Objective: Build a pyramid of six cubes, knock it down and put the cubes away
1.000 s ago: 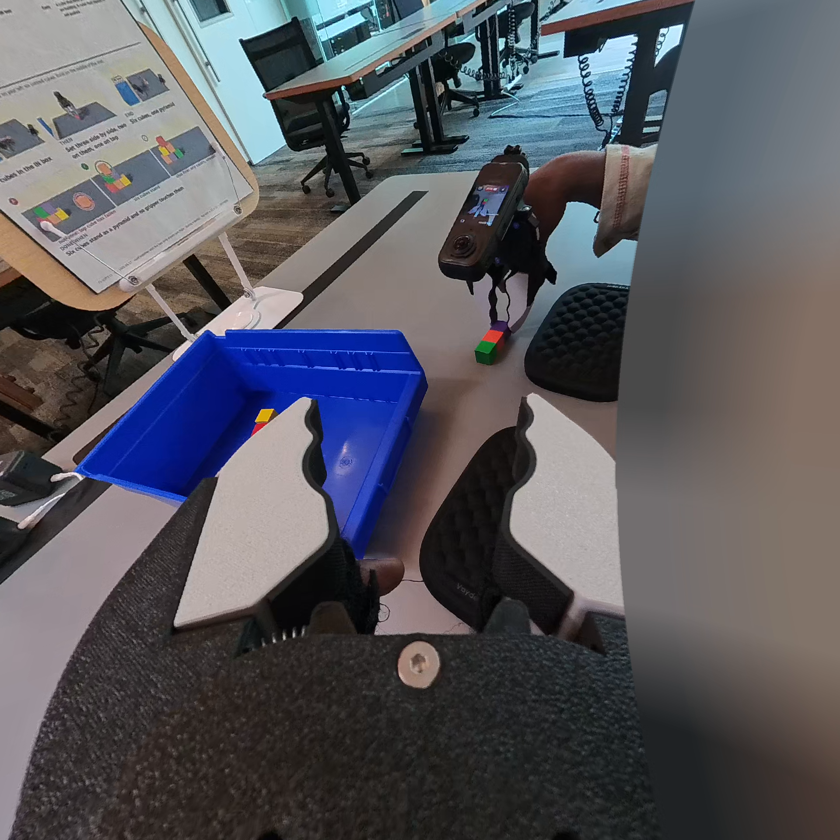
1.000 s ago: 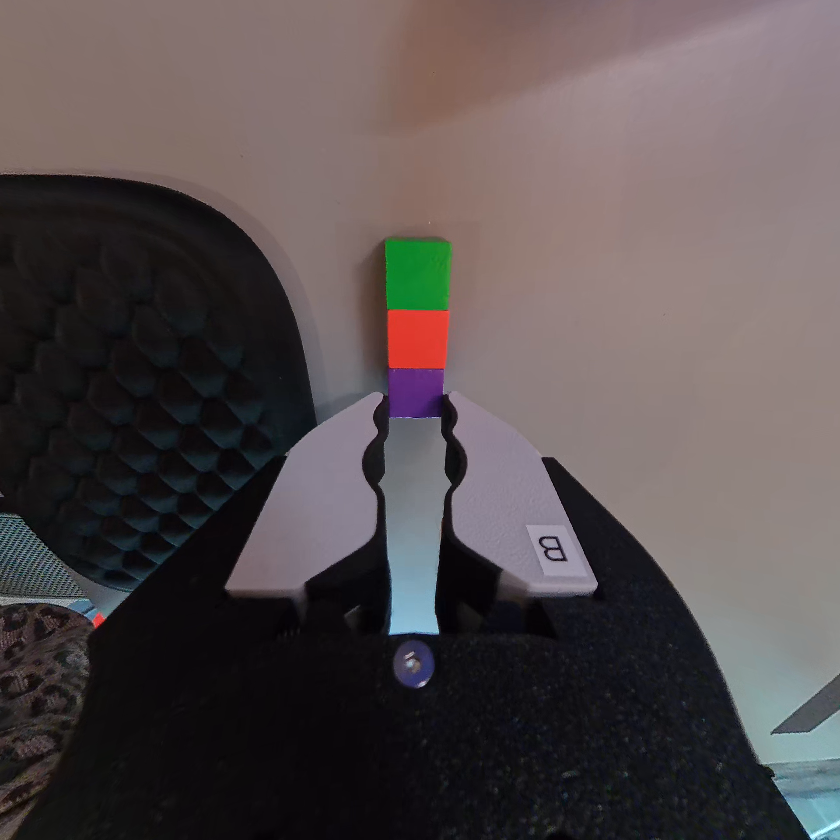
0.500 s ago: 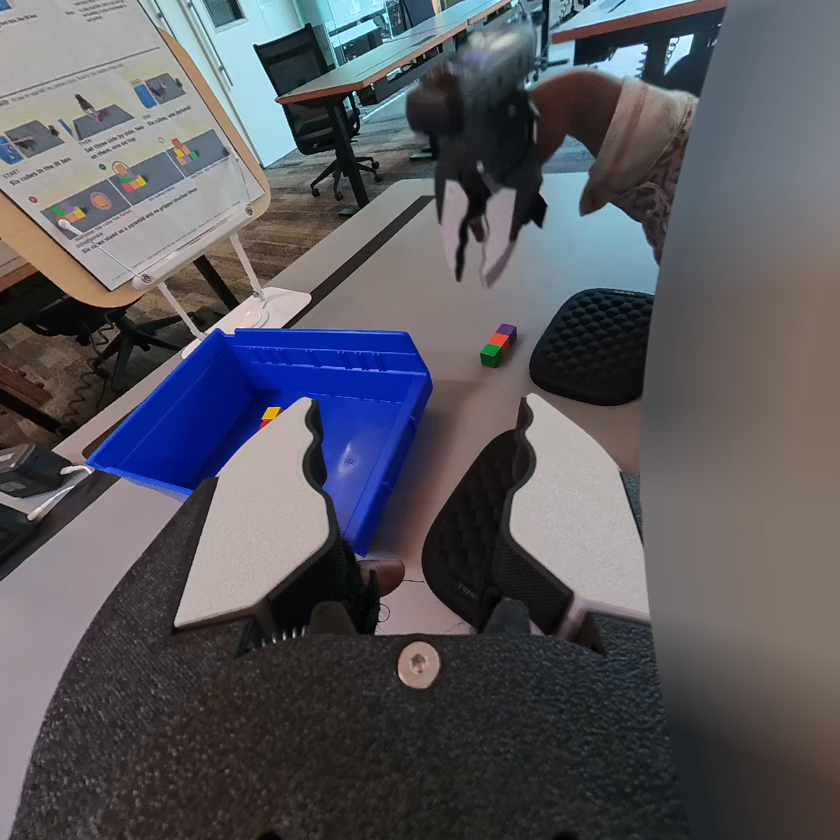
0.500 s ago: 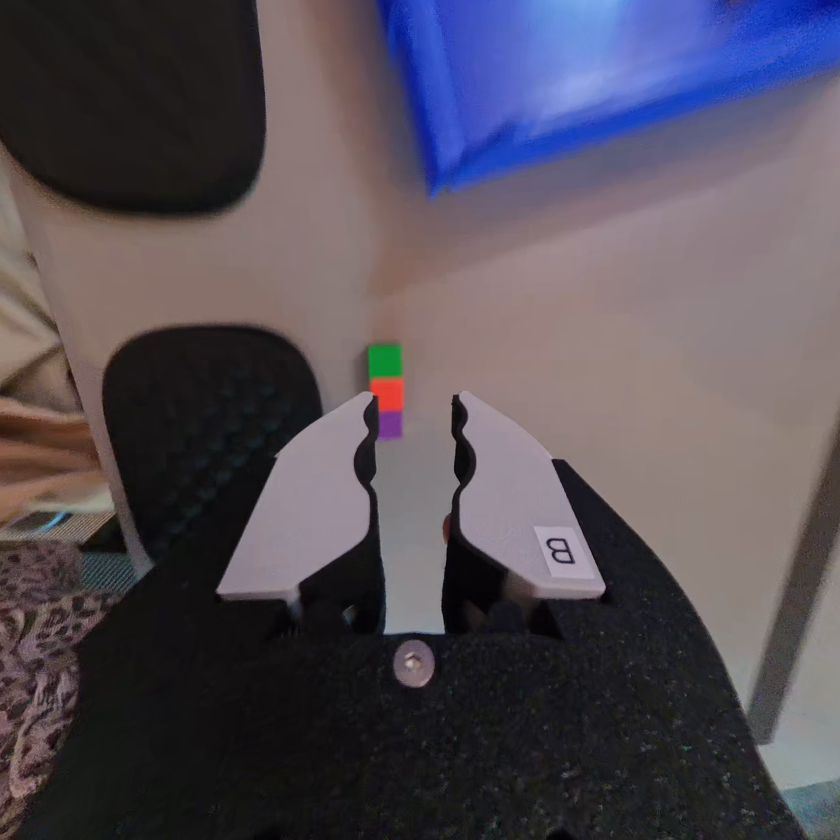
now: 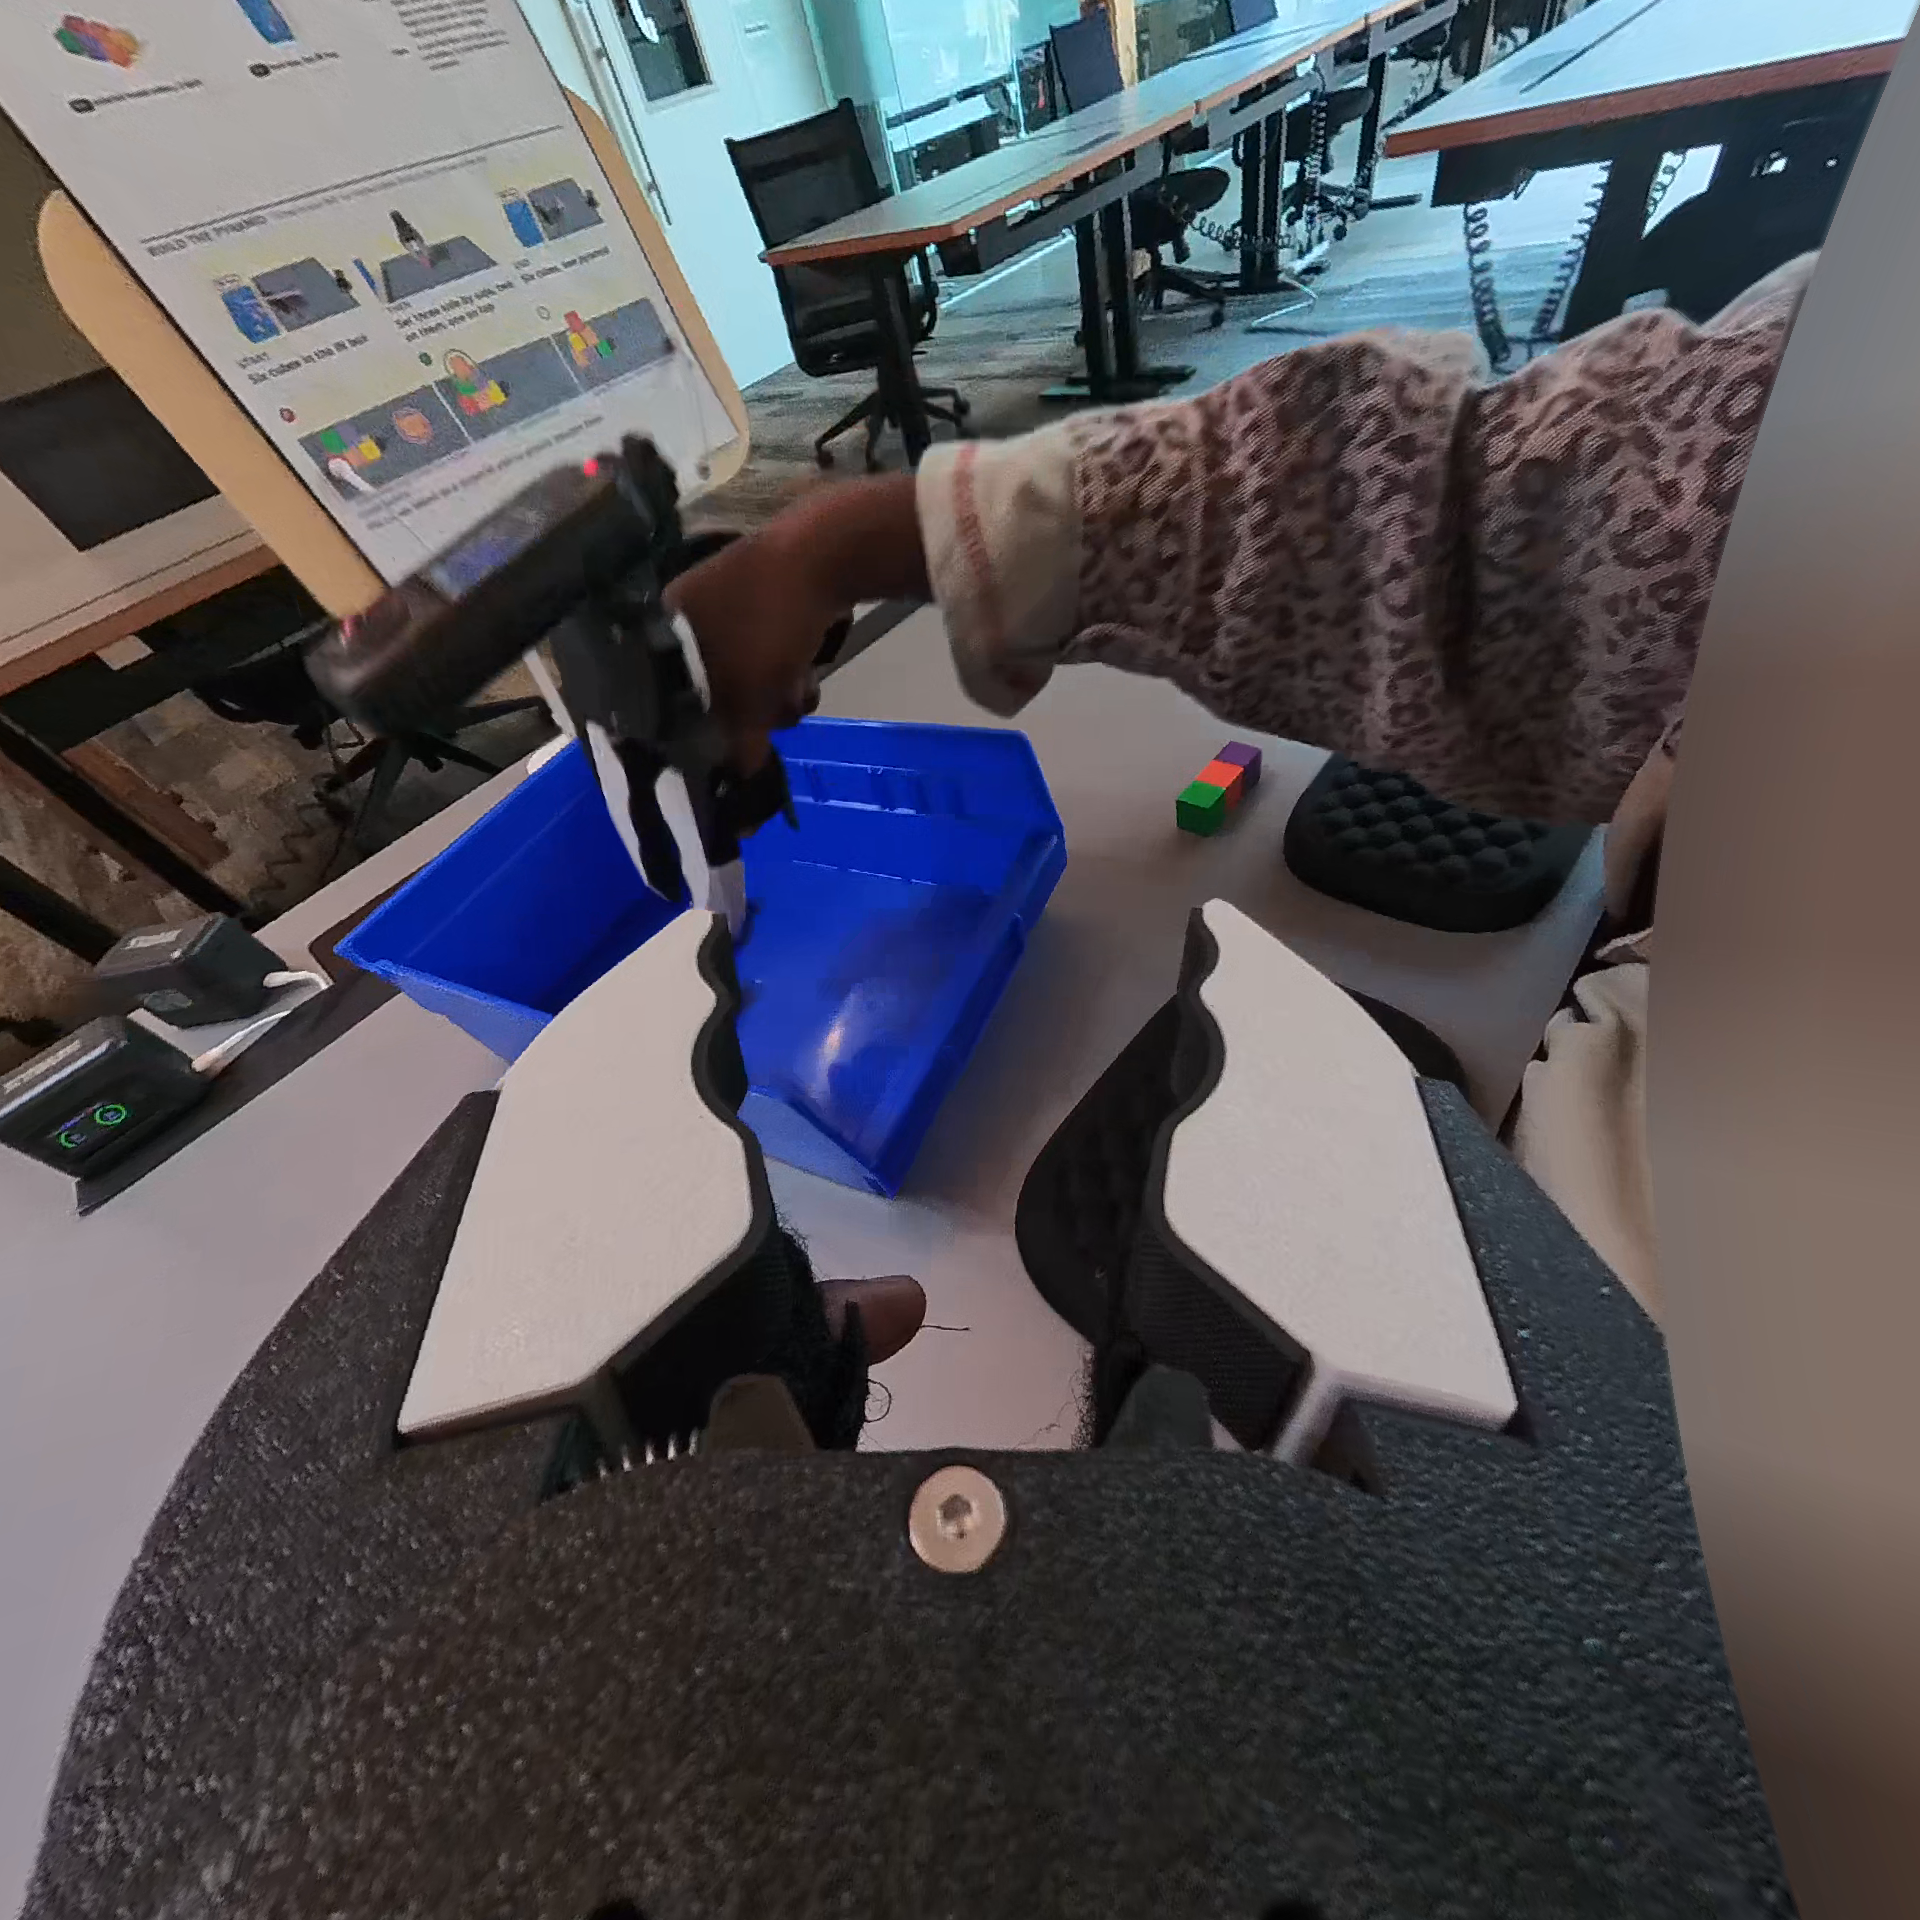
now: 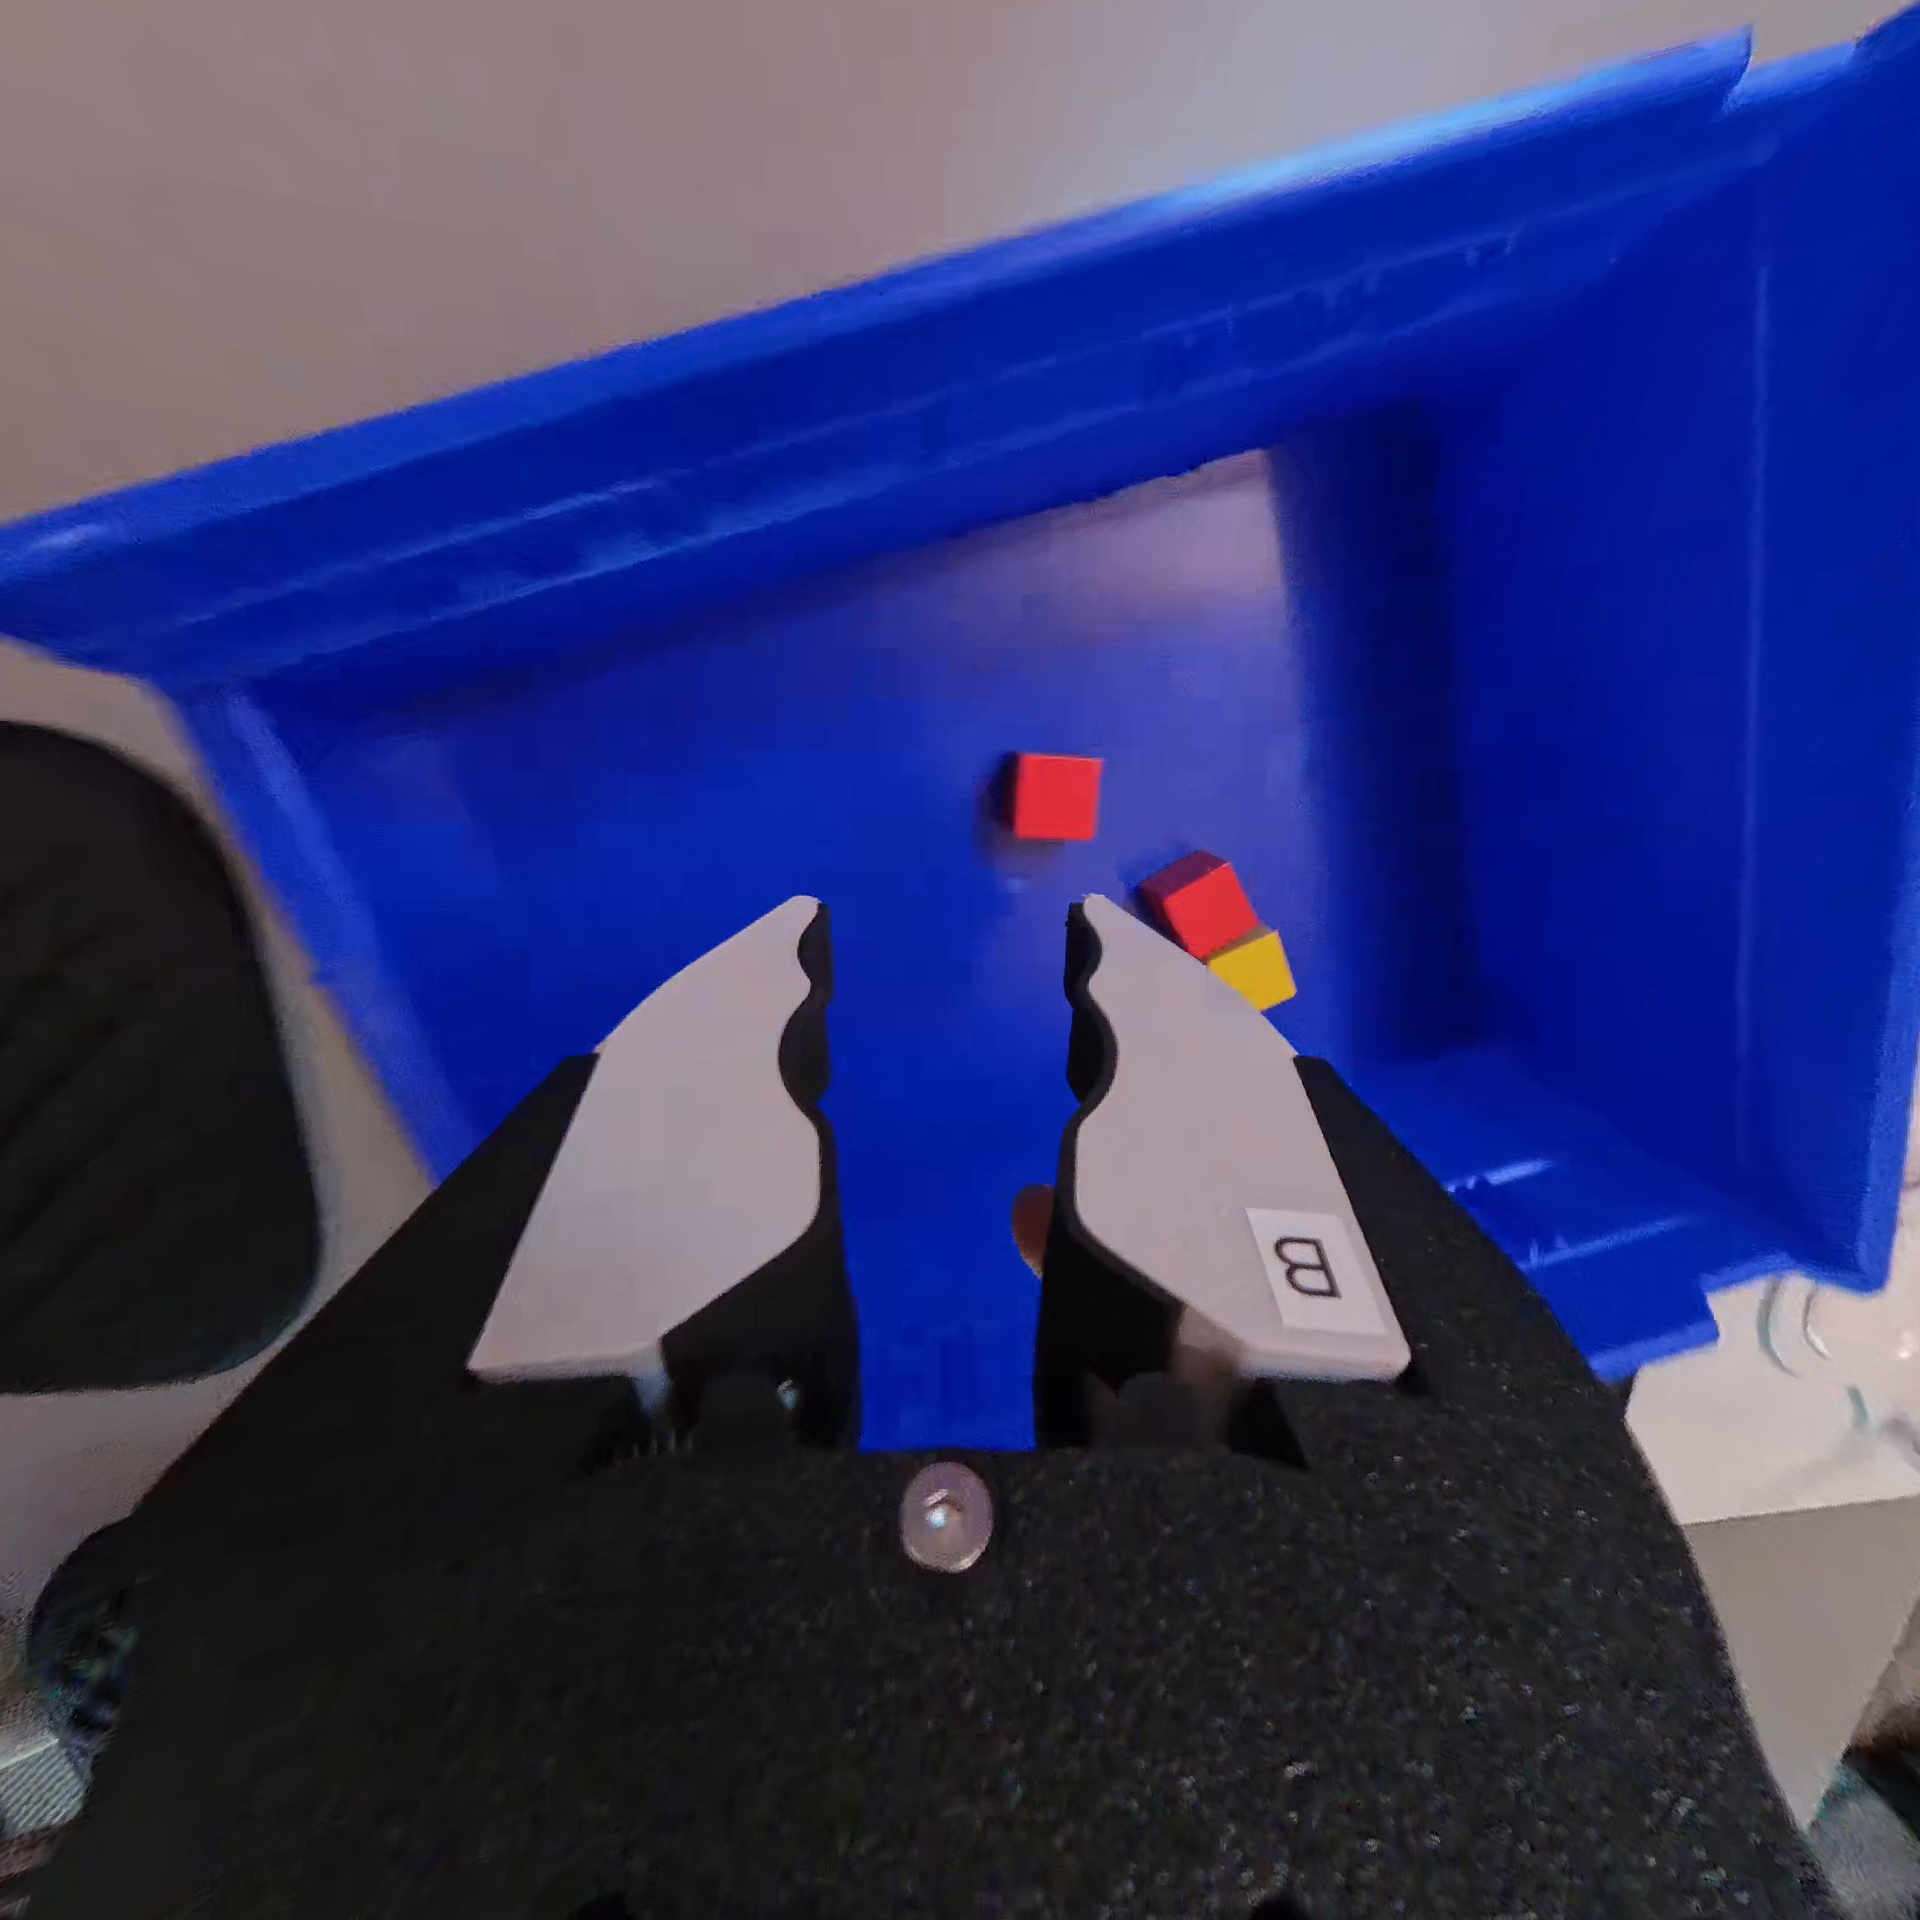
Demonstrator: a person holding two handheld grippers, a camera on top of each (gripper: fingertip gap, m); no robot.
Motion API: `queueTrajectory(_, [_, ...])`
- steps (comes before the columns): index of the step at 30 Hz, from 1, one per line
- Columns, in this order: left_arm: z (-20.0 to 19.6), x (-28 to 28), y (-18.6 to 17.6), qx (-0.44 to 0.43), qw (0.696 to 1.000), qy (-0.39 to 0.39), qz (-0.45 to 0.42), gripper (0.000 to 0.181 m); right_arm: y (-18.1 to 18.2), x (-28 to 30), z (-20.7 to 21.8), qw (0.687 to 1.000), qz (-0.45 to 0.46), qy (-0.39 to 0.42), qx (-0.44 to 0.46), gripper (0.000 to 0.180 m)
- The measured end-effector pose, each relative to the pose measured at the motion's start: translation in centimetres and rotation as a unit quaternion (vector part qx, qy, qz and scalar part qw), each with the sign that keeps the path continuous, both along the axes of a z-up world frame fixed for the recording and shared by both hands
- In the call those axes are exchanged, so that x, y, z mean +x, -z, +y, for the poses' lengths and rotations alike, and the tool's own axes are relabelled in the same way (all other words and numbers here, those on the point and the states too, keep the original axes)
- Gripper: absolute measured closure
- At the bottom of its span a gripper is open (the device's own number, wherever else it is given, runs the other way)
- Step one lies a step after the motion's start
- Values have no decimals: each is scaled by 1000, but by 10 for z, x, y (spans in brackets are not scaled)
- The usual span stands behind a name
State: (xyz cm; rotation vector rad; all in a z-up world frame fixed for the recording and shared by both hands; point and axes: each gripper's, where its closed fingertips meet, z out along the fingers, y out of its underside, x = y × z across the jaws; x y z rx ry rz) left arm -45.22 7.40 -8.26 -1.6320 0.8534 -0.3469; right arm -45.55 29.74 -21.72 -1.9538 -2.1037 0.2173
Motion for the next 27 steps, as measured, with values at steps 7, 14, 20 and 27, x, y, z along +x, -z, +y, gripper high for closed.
queueTrajectory(7, [0,-14,-1,0,1000,-11,-21,99,57,-13,26,998,-58,24,-27,140])
queueTrajectory(14, [4,-8,1,-3,1000,-1,-10,99,67,-9,25,997,-78,-1,4,158])
queueTrajectory(20, [6,-2,4,-9,1000,4,-1,99,-1,18,-15,999,-17,-44,18,158])
queueTrajectory(27, [3,17,-3,-1,1000,22,2,99,-55,146,-77,995,-21,-70,71,158])
